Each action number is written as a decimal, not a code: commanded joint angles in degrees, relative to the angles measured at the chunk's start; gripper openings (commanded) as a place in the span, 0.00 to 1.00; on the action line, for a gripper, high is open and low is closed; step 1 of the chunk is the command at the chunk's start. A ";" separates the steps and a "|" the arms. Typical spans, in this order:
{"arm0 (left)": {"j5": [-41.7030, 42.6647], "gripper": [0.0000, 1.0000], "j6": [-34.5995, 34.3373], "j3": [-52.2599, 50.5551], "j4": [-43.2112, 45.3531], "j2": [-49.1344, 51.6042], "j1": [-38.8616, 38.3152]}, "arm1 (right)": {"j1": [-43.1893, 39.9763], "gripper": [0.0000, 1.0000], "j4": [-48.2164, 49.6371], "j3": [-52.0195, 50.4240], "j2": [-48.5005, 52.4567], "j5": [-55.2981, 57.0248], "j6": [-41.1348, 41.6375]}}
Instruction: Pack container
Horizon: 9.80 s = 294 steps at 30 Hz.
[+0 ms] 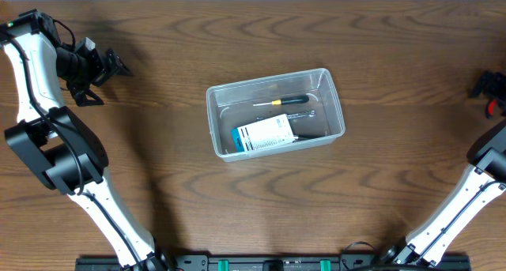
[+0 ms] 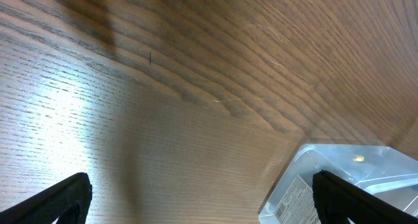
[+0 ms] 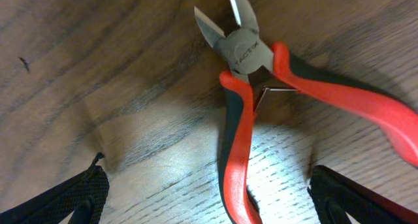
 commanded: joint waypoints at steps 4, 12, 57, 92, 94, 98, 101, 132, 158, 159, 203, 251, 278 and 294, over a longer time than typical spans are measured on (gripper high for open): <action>-0.31 0.98 0.11 1.09 -0.11 -1.51 0.24 | 0.09 0.99 0.57 -1.73 0.90 0.20 0.28; -0.31 0.98 0.11 1.09 -0.11 -1.51 0.24 | 0.09 0.99 1.84 -2.64 0.90 0.44 0.02; -0.31 0.98 0.11 1.09 -0.11 -1.51 0.24 | 1.18 0.01 2.12 -2.56 -2.21 0.37 2.14; -0.31 0.98 0.11 1.09 -0.11 -1.51 0.24 | 58.21 0.07 -22.53 -2.43 -35.82 -13.79 -42.84; -0.31 0.98 0.11 1.09 -0.11 -1.51 0.24 | 61.20 0.06 -22.93 -2.54 -35.65 -13.73 -42.84; -0.28 0.98 0.11 1.09 -0.11 -1.51 0.24 | 65.37 0.06 -22.86 -4.90 -35.56 -13.73 -42.91; -0.31 0.98 0.11 1.09 -0.11 -1.51 0.24 | 67.28 0.06 -22.12 -8.33 -35.56 -13.77 -43.98; -0.31 0.98 0.11 1.09 -0.11 -1.51 0.24 | 59.67 0.03 -1.33 -43.47 -35.45 -14.91 -42.16; -0.31 0.98 0.11 1.09 -0.11 -1.51 0.24 | 57.51 0.83 4.35 -45.03 -34.25 -20.74 -34.42; -0.31 0.98 0.11 1.09 -0.11 -1.51 0.24 | 57.46 0.98 4.26 -44.37 -34.27 -21.99 -33.16; -0.31 0.98 0.11 1.09 -0.11 -1.51 0.24 | 52.17 0.99 -13.31 -16.55 -35.34 9.84 8.46; -0.31 0.98 0.11 1.09 -0.11 -1.51 0.24 | 50.01 0.99 -8.72 -49.29 -96.15 21.84 31.80; -0.31 0.98 0.11 1.09 -0.11 -1.51 0.24 | 48.94 0.99 -1.20 -49.37 -101.02 24.35 24.06; -0.31 0.98 0.11 1.09 -0.11 -1.51 0.24 | 37.97 0.99 23.41 -66.20 -114.12 8.35 2.23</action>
